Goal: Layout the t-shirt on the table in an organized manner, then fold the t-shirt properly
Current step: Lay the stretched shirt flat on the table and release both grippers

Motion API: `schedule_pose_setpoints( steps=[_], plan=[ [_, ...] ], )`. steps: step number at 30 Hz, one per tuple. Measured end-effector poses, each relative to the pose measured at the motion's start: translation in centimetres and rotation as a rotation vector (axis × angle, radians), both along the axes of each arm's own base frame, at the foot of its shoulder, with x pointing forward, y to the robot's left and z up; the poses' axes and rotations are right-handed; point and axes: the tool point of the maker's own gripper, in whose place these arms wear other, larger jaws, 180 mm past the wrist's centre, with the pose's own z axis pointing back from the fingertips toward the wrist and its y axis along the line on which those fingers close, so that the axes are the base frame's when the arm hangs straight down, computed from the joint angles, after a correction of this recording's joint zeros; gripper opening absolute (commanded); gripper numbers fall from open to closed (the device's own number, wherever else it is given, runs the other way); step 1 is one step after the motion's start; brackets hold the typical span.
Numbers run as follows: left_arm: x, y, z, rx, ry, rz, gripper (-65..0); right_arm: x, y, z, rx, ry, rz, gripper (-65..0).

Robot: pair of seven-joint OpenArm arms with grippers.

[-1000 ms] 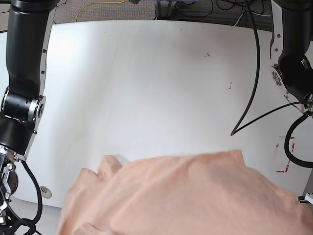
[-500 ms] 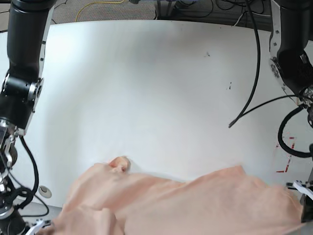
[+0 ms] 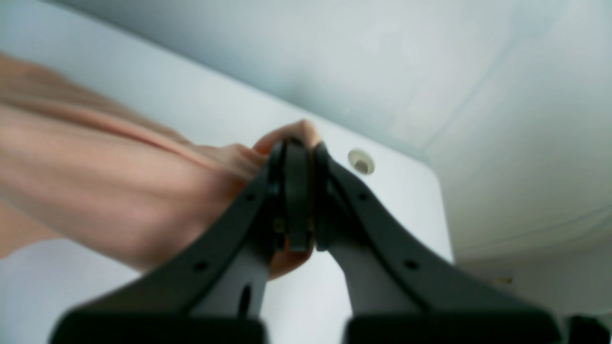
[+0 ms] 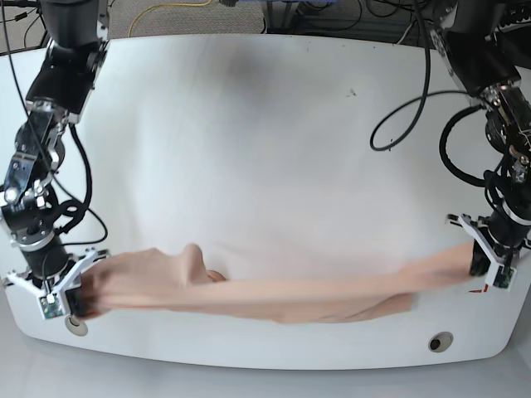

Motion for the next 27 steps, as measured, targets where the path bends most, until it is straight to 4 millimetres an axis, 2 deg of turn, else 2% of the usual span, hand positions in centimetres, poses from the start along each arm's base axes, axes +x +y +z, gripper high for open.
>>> schedule_pose_setpoints(
  steps=[5,7,11,17,20,27],
  plan=[
    [-2.8,0.0,-3.9,0.018,0.108,-0.010,-65.0,-3.7,0.6,-4.7,0.045,0.096,-0.022,-64.8],
    [-3.8,-0.1,-5.4,0.020,0.149,-0.017,-65.0,-5.2,-0.1,-6.7,0.061,0.145,-0.062,-64.8],
    [-6.2,0.3,-7.9,0.036,0.232,-0.021,-65.0,-8.4,-0.1,-10.5,0.104,0.237,-0.102,-64.8],
    [-9.6,3.1,-9.8,0.079,0.316,0.019,-65.0,-12.4,1.3,-15.0,0.163,0.351,-0.110,-64.8],
    [-11.0,3.6,-10.5,0.079,0.342,0.020,-65.0,-14.5,1.9,-17.1,0.182,0.416,-0.113,-64.8],
    [-15.1,5.1,-12.9,0.101,0.459,0.050,-65.0,-18.2,3.3,-20.2,0.254,0.526,-0.118,-64.8]
  ],
)
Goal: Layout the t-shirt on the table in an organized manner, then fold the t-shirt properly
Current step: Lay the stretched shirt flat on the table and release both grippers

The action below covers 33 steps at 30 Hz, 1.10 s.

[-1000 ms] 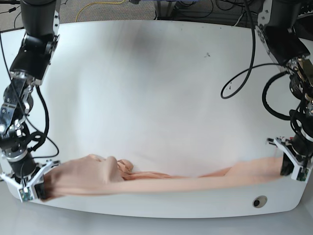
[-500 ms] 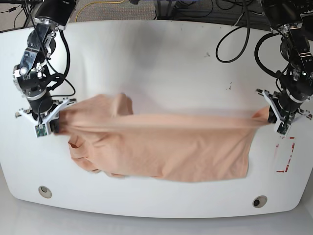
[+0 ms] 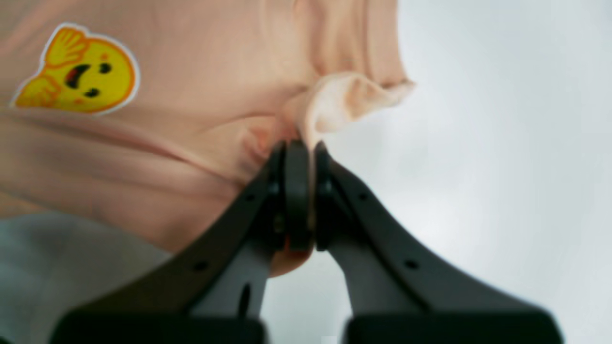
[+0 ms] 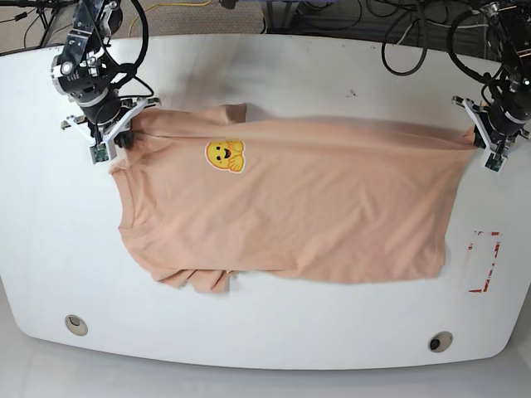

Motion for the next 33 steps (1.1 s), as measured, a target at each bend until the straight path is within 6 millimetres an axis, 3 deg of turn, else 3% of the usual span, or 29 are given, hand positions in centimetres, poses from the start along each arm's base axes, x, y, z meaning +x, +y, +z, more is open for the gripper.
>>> schedule_pose_setpoints(
  steps=[13,17,19,20,23,26,28,33],
  plan=[
    [-5.1,0.9,-2.4,0.018,0.138,0.012,-65.0,-5.6,1.1,-3.0,0.077,0.147,-0.005,-64.8],
    [-6.1,1.2,-2.8,0.024,0.165,0.018,-51.7,-7.0,1.2,-3.6,0.080,0.182,-0.007,-63.9],
    [-6.1,1.2,-2.8,0.026,0.166,0.019,-42.9,-7.4,1.3,-3.9,0.083,0.191,-0.018,-60.4],
    [-6.1,1.2,-2.8,0.025,0.166,0.019,-37.4,-7.6,1.3,-4.0,0.083,0.198,-0.022,-55.8],
    [-6.2,1.3,-2.8,0.029,0.166,0.022,-29.7,-8.2,1.5,-4.3,0.089,0.212,-0.027,-41.5],
    [-6.4,1.5,-2.8,0.038,0.174,0.024,-30.6,-8.6,1.6,-4.5,0.089,0.223,-0.029,-30.6],
    [-6.4,1.5,-2.8,0.039,0.175,0.024,-30.4,-9.0,1.5,-4.6,0.092,0.230,-0.036,-27.0],
    [-6.3,1.5,-2.8,0.038,0.172,0.025,-30.4,-9.6,1.6,-4.9,0.094,0.248,-0.037,-26.6]
  ],
)
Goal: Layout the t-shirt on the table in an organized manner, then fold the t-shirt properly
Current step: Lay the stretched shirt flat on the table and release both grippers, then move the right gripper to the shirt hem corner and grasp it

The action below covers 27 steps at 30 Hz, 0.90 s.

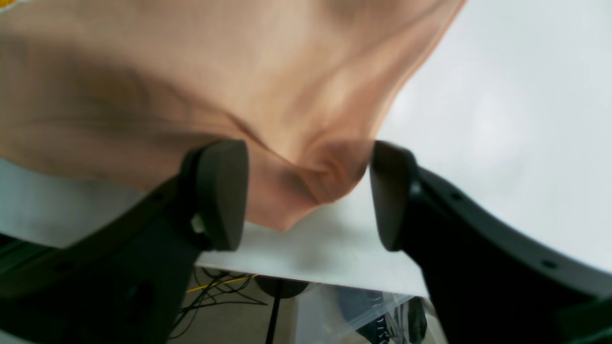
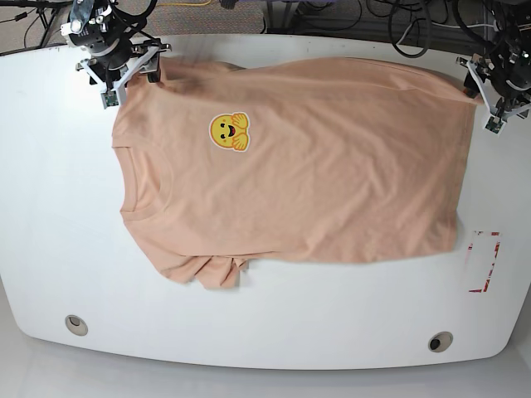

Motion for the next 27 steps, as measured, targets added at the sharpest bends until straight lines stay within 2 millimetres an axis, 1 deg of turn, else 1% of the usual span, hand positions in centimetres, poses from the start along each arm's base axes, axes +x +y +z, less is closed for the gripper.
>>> schedule_pose_setpoints(
  steps=[3,6,7,8,10,13,14,17,20,22,24,26,27],
  plan=[
    [0.4,0.5,0.6,-0.004,-0.029,0.021,-30.4,0.2,-0.5,0.3,0.000,-0.017,-0.012,-26.5],
    [1.4,1.8,1.8,0.019,-0.074,0.059,-30.4,1.6,-1.7,1.1,-0.020,-0.063,-0.049,-25.5],
    [2.1,2.1,2.4,0.025,-0.093,0.063,-30.4,2.0,-2.0,1.3,-0.027,-0.074,-0.060,-25.7],
    [2.9,2.2,2.9,0.028,-0.118,0.064,-30.4,2.8,-2.5,1.7,-0.036,-0.095,-0.076,-25.7],
    [4.5,1.7,3.8,0.009,-0.170,0.044,-30.4,4.8,-2.6,2.7,-0.039,-0.148,-0.079,-25.7],
    [6.8,0.9,5.1,-0.019,-0.243,0.018,-30.4,7.7,-2.3,4.4,-0.024,-0.238,-0.067,-25.7],
    [7.4,1.0,5.6,-0.016,-0.261,0.019,-30.4,8.8,-2.2,5.1,-0.021,-0.270,-0.067,-25.7],
    [8.7,1.3,6.8,-0.005,-0.293,0.031,-30.4,10.5,-2.3,6.3,-0.027,-0.320,-0.062,-25.7],
    [8.8,2.0,7.2,0.017,-0.262,0.060,-30.4,11.1,-2.9,6.7,-0.048,-0.292,-0.051,-25.7],
    [9.0,2.4,7.8,0.011,-0.273,0.081,-30.4,11.7,-3.0,7.1,-0.053,-0.299,-0.051,-25.7],
    [9.0,3.5,9.0,0.017,-0.316,0.119,-30.4,12.4,-3.4,7.5,-0.064,-0.314,-0.056,-25.7],
    [8.9,4.8,10.0,0.037,-0.344,0.160,-30.4,13.7,-3.5,7.9,-0.051,-0.340,-0.064,-25.7],
    [9.0,5.1,10.4,0.047,-0.353,0.170,-30.4,14.2,-3.6,8.1,-0.049,-0.349,-0.071,-25.7]
  ],
)
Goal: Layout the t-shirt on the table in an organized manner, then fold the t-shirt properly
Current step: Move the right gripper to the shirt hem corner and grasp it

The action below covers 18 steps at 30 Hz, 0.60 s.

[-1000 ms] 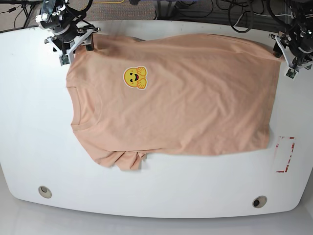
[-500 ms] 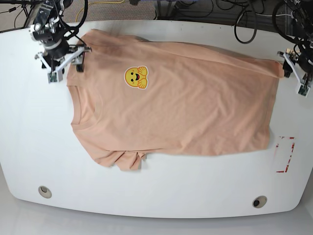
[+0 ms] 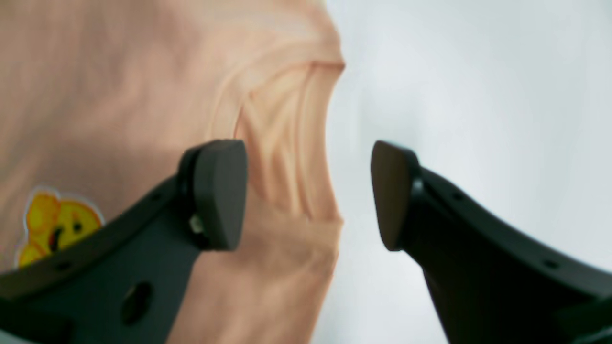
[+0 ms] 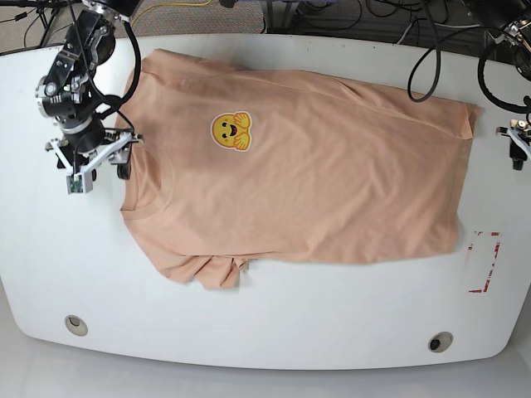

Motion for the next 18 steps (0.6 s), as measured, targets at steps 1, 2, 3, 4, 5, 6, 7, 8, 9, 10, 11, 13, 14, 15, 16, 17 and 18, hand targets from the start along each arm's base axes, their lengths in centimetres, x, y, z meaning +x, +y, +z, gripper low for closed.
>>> schedule_pose_setpoints(
  steps=[1,2,3,4,5,6,7,8,9,10,11,13,14,15,16,17,18],
  plan=[
    [0.0,0.4,0.2,0.006,0.001,0.018,-30.4,0.7,0.0,0.1,0.010,-0.008,-0.001,-25.7],
    [0.3,0.5,0.4,0.006,-0.008,0.022,-30.4,1.2,0.0,0.3,0.014,-0.016,-0.003,-25.8],
    [0.5,0.5,0.6,0.003,-0.014,0.026,-30.4,1.8,0.1,0.4,0.030,-0.029,0.000,-26.0],
    [0.9,0.4,0.9,-0.001,-0.027,0.023,-30.4,2.4,0.1,0.5,0.040,-0.036,0.001,-26.0],
    [1.5,0.3,1.2,-0.008,-0.045,0.017,-30.4,2.9,0.1,0.4,0.050,-0.038,0.000,-26.0],
    [2.1,0.0,1.7,-0.016,-0.071,0.009,-30.4,3.4,0.0,0.3,0.061,-0.038,-0.006,-26.0],
    [2.7,-0.2,2.2,-0.026,-0.100,-0.001,-30.4,4.0,-0.1,0.0,0.072,-0.033,-0.012,-25.8],
    [3.2,-0.4,2.6,-0.035,-0.121,-0.009,-30.4,4.5,-0.3,-0.1,0.081,-0.032,-0.022,-25.7],
    [3.7,-0.4,2.8,-0.043,-0.132,-0.011,-30.4,5.1,-0.5,-0.2,0.092,-0.028,-0.026,-25.7],
    [4.1,-0.5,2.8,-0.048,-0.131,-0.015,-30.4,5.5,-0.8,-0.5,0.099,-0.021,-0.030,-25.7],
    [4.5,-0.6,2.8,-0.053,-0.133,-0.018,-30.4,6.0,-1.1,-0.6,0.105,-0.016,-0.033,-25.7],
    [5.4,-0.6,2.3,-0.064,-0.111,-0.016,-30.4,7.0,-1.7,-1.1,0.126,-0.001,-0.044,-25.7],
    [5.8,-0.7,2.1,-0.078,-0.107,-0.020,-30.4,7.8,-1.9,-1.3,0.143,0.004,-0.052,-25.7],
    [6.3,-1.0,1.9,-0.097,-0.106,-0.027,-30.4,8.3,-2.2,-1.7,0.156,0.014,-0.063,-25.7],
    [6.9,-1.1,2.1,-0.111,-0.119,-0.031,-30.4,8.9,-2.3,-1.7,0.168,0.012,-0.057,-25.7],
    [7.3,-1.1,2.0,-0.133,-0.130,-0.028,-30.4,9.6,-2.4,-2.0,0.187,0.014,-0.050,-25.7],
    [7.8,-1.1,2.2,-0.153,-0.143,-0.018,-30.4,10.1,-2.6,-2.2,0.199,0.014,-0.062,-25.7]
  ],
)
